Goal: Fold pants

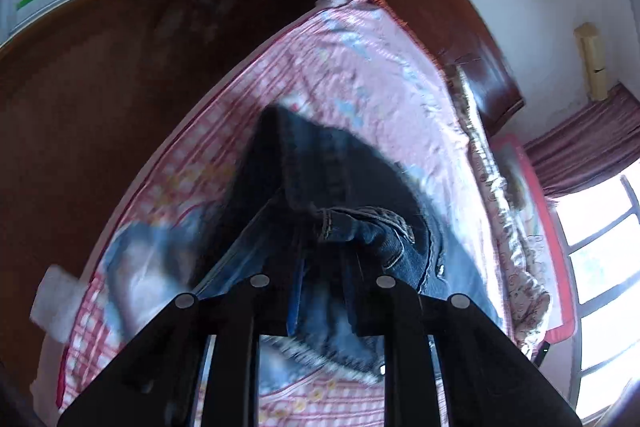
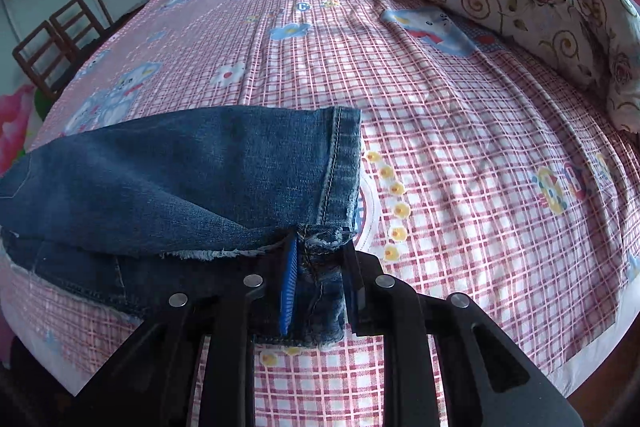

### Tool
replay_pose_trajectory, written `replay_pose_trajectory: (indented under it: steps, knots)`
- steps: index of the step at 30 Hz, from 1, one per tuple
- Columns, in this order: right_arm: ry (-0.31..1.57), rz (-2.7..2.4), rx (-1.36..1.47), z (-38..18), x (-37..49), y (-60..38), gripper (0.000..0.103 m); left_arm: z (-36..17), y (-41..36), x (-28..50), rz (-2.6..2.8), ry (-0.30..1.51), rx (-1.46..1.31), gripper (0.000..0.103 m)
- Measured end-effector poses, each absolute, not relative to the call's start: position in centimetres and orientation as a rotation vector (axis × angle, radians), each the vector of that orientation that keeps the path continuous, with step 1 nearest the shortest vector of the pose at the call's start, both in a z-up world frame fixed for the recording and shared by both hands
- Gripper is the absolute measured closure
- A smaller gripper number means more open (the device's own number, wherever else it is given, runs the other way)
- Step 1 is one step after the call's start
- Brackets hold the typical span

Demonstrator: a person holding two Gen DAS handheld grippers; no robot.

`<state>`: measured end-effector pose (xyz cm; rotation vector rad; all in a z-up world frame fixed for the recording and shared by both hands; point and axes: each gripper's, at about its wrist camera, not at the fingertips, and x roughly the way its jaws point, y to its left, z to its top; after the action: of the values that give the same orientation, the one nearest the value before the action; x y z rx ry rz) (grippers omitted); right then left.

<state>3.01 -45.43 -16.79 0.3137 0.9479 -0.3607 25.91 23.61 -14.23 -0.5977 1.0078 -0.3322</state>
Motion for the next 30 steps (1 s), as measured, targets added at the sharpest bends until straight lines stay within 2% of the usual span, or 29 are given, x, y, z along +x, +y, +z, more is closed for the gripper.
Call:
replay_pose_trajectory:
  steps: [1,2,3,4,6,9,11,16,23,26,30]
  knots:
    - [0.943,-0.372,0.319,-17.0,2.6,-45.4,0.077,-15.5,24.1,25.1,-0.285,1.045,-0.592,0.086]
    - [0.941,-0.402,0.311,-16.9,2.1,-45.2,0.066,-16.4,24.8,24.1,-0.262,1.048,-0.637,0.087]
    - [0.950,-0.422,0.303,-16.7,1.7,-44.9,0.059,-16.7,25.5,23.0,-0.250,1.023,-0.686,0.085]
    - [0.965,-0.431,0.300,-16.6,1.4,-44.7,0.059,-16.8,25.8,22.1,-0.204,1.019,-0.697,0.080]
    - [0.991,-0.451,0.322,-16.6,0.3,-44.5,0.059,-16.6,25.3,20.3,-0.180,1.013,-0.705,0.057]
    - [0.984,-0.491,0.428,-16.8,-2.0,-44.7,0.059,-15.4,23.6,18.4,-0.218,0.979,-0.751,0.043]
    - [0.935,-0.475,0.572,-16.9,-3.7,-44.9,0.059,-15.0,22.3,18.4,-0.268,0.966,-0.813,0.037]
    - [0.888,-0.408,0.683,-16.6,-5.6,-42.6,0.059,-15.8,21.1,20.0,-0.311,0.945,-1.040,0.037]
    - [0.861,-0.349,0.720,-15.7,-5.7,-40.3,0.059,-16.2,19.9,22.3,-0.250,0.977,-1.020,0.037]
    - [0.835,-0.313,0.744,-15.1,-5.2,-39.8,0.059,-17.8,19.8,22.8,-0.171,1.037,-1.072,0.044]
    - [0.816,-0.286,0.740,-14.2,-4.6,-39.3,0.059,-17.7,19.4,22.9,-0.153,1.006,-1.092,0.047]
